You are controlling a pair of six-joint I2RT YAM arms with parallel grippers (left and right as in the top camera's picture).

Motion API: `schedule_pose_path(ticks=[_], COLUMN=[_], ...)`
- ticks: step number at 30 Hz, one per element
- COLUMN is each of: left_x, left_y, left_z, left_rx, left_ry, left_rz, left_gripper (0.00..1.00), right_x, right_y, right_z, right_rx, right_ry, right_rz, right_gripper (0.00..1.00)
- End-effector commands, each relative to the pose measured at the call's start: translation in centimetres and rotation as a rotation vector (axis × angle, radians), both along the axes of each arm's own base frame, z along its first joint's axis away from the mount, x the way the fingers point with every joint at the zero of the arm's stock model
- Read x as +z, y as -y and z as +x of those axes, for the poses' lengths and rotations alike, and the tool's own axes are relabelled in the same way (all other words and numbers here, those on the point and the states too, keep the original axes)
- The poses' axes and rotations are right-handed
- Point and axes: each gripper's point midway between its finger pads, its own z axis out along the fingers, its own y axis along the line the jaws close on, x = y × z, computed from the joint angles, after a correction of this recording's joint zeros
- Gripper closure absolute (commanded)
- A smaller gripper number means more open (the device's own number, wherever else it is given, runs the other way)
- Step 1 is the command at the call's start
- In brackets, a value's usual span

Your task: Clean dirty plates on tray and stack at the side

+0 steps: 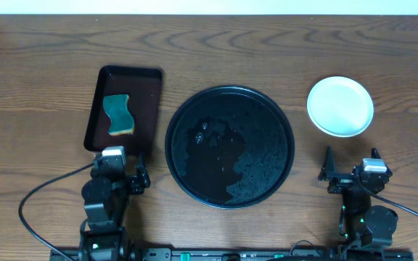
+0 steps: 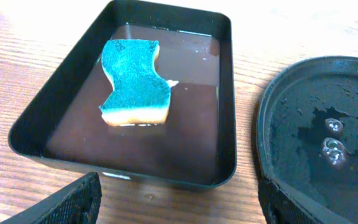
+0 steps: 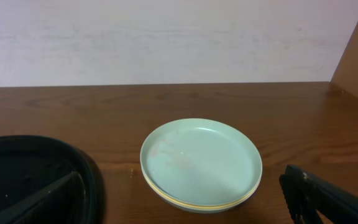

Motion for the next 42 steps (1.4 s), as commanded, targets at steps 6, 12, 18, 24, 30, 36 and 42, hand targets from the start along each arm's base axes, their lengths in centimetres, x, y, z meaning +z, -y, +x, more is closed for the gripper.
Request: schedule_pose_path(ticks=[6,12,18,24,30,36,42], left_x=[0.2,1.4,1.8,3.2,4.9,5.0,5.0], left_y=[-0.1,-0.1,-0.1,0.0,1.1,1.3,1.3], left_z=[-0.1,-0.1,-0.3,-0.3,-0.5,-0.5,-0.5], left_rx=[0.005,0.005,0.007,0.011,-0.036,-0.044,-0.044], left_ry=[0.099,0.148,0.17,0.231,0.307,0.311,0.311], left_rz=[0.009,0.013,0.009,0.0,-0.002,-0.003,-0.003], left_gripper=[0.19,0.19,0.19,0.18,0.19,0.19,0.19], right_x=[0.0,0.0,0.0,0.0,0.0,0.0,0.0], right_y=[0.3,0.2,0.2,0.2,0.2,0.2,0.2], right_z=[0.0,0.0,0.0,0.0,0.0,0.0,0.0], right_rx=[-0.01,-0.01,-0.01,-0.01,-0.01,-0.01,-0.01], right_ry=[0.0,0.0,0.0,0.0,0.0,0.0,0.0], right_rz=[-0.001,0.0,-0.001,0.0,0.0,0.0,0.0], right_gripper=[0.01,0.01,0.01,0.01,0.01,0.01,0.01])
